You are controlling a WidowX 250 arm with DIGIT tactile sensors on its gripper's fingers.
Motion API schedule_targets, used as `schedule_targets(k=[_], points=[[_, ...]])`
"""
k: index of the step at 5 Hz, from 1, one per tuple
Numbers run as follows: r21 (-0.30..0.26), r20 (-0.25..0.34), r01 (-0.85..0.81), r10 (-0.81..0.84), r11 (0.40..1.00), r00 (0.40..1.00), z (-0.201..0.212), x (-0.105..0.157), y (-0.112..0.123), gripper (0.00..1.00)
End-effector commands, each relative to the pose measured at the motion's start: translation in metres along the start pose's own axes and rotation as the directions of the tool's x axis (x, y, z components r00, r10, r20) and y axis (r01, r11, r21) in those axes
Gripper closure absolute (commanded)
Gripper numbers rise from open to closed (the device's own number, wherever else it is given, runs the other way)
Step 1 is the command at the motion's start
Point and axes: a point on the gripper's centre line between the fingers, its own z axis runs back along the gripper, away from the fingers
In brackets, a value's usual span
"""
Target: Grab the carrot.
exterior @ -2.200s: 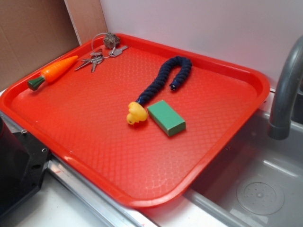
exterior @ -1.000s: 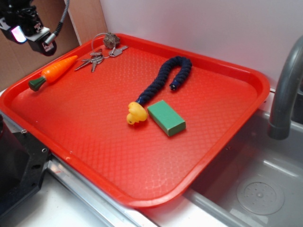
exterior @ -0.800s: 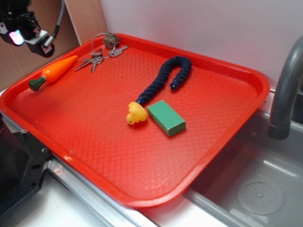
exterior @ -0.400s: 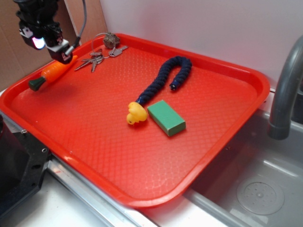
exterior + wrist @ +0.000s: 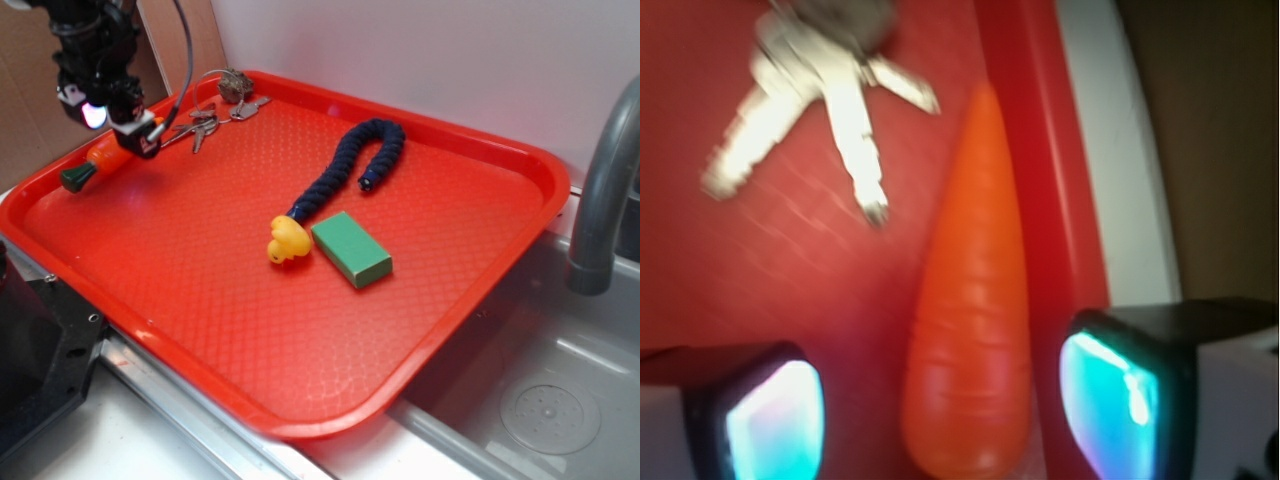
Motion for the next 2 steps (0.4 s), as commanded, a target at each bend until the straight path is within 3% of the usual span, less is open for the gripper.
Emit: schedule_targets(k=[1,2], points=[[-0.004,-0.015,0.009,-0.009,1.000,1.000,-0.010,0.009,0.003,0.00],[-0.027,-0.011,0.038,-0.038,0.999,0.999,-0.016,0.018,-0.016,0.00]])
